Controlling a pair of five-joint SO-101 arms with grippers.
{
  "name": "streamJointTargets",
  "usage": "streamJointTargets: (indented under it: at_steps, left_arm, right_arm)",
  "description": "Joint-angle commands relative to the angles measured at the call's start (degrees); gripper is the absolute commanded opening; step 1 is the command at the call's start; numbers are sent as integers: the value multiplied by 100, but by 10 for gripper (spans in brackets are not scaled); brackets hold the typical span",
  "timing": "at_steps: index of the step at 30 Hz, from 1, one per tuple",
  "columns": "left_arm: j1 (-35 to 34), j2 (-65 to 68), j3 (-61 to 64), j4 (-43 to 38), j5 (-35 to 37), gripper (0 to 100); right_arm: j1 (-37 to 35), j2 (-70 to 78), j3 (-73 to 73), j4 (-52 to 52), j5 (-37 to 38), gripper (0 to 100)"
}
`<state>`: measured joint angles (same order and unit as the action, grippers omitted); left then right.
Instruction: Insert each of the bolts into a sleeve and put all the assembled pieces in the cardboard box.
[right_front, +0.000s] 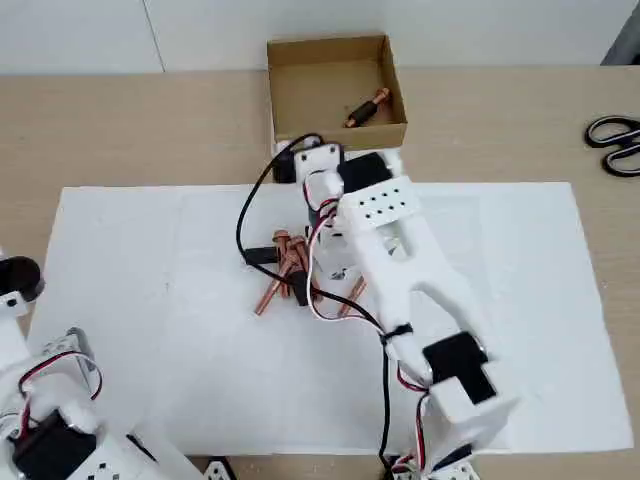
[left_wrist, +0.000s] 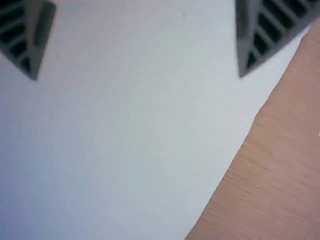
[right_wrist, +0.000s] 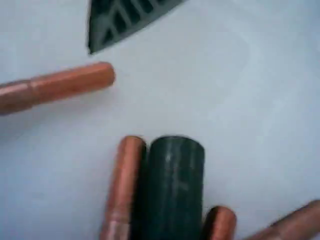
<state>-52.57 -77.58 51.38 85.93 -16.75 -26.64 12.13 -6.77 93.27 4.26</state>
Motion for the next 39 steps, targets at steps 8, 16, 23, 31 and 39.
streamJointTargets:
  at_steps: [8, 16, 23, 31, 39]
  left_arm:
    - [26, -35, 22, -88, -9, 243]
    - [26, -35, 22, -88, -9, 243]
    - [26, -35, 31, -88, -9, 243]
    - [26, -35, 31, -88, -9, 243]
    - [26, -35, 31, -88, -9, 243]
  right_arm:
    - [-365, 400, -695, -57, -563, 270]
    - [-857, 374, -721, -497, -1187, 270]
    - [-1103, 418, -607, -901, -1538, 269]
    - [-1402, 418, -26, -1613, -1556, 154]
    - [-1288, 391, 325, -1771, -1530, 121]
